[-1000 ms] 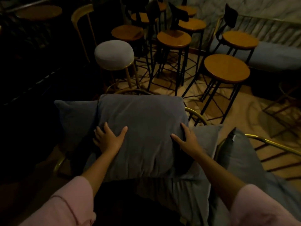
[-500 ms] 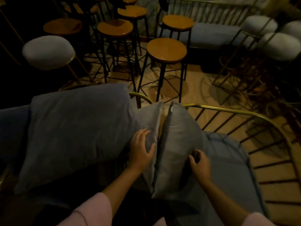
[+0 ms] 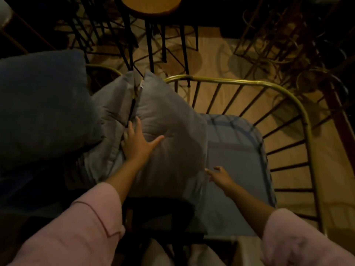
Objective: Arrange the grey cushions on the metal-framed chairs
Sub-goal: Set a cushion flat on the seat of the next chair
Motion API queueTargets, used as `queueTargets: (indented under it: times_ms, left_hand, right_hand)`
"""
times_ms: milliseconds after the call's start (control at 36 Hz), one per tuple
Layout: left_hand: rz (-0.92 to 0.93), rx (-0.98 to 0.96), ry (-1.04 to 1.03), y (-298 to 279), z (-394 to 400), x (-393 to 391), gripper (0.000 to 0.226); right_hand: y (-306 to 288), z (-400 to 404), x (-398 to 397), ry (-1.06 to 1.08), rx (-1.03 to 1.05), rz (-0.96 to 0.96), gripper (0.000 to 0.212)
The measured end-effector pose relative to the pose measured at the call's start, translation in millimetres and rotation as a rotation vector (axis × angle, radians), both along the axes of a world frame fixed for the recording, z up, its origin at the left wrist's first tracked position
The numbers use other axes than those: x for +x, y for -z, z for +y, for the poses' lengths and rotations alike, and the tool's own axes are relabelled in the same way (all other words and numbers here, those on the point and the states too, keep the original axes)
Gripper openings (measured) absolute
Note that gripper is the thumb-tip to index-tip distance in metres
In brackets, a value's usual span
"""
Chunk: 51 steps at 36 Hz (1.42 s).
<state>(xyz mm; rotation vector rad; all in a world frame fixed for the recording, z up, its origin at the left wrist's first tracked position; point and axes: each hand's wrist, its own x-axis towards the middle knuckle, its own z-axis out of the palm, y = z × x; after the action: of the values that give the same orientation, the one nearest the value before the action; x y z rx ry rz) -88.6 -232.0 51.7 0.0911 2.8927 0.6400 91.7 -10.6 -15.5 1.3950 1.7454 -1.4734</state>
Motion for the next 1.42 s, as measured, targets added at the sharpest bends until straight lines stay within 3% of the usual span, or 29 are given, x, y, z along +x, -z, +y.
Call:
queueTargets:
  times_ms: [139,306,389,472,583,694,833,861,917,1000,1111,1278,1361,1417]
  left_hand:
    - [0.072,0.037,0.051,25.4,-5.3,-14.6,0.107]
    - [0.063,0.157,0.032,48.6,-10.6,-26.3,0.107]
    - [0.042,0.215,0.018,56.1,-13.6,-31.3,0.114]
    - [0.028,0.247,0.003,57.6,-13.7,-31.8,0.118]
    - [0.015,0.267,0.004,60.3,-14.7,-35.1,0.121]
    - [0.015,0.261,-0.042,54.6,-11.6,-35.2,0.124]
    - [0.005,0.277,-0.112,44.2,-2.9,-30.0,0.122]
    - [0.001,0.317,-0.129,43.7,-2.3,-29.6,0.119]
    - [-0.029,0.424,-0.151,41.5,5.4,-20.1,0.11]
    - [-0.114,0.55,-0.174,45.7,20.4,3.2,0.095]
    - [-0.266,0.622,-0.196,63.2,35.2,39.2,0.092]
    - [-0.438,0.674,-0.185,93.2,47.2,81.8,0.088]
    - [-0.525,0.638,-0.154,113.1,47.3,93.7,0.087]
    - [-0.612,0.605,-0.118,126.9,44.5,98.8,0.088]
  right_hand:
    - [36.2,2.2,2.5,0.13,-0.185,-0.069,0.05]
    - [78.9,-4.0,-2.2,0.312,-0.211,0.047,0.065]
    - [93.7,-11.8,-9.2,0.387,-0.323,0.114,0.098]
    - [114.5,-12.4,-17.3,0.438,-0.374,0.135,0.081]
    - [187.4,-4.7,-21.8,0.542,-0.417,0.257,0.103]
    - [169.1,-1.6,-30.7,0.549,-0.436,0.298,0.111]
    - [221.8,43.0,-2.2,0.605,-0.355,0.289,0.101]
    - [213.4,45.6,0.4,0.626,-0.342,0.311,0.1]
    - [134.2,40.4,3.1,0.627,-0.244,0.323,0.102]
    - [58.4,45.3,19.4,0.601,-0.077,0.313,0.086]
    - [54.1,74.9,64.9,0.56,0.045,0.292,0.119]
    - [43.5,100.5,107.0,0.45,0.173,0.234,0.077]
    - [54.3,107.2,119.5,0.42,0.251,0.137,0.098]
    - [61.8,110.1,128.5,0.367,0.287,0.082,0.089]
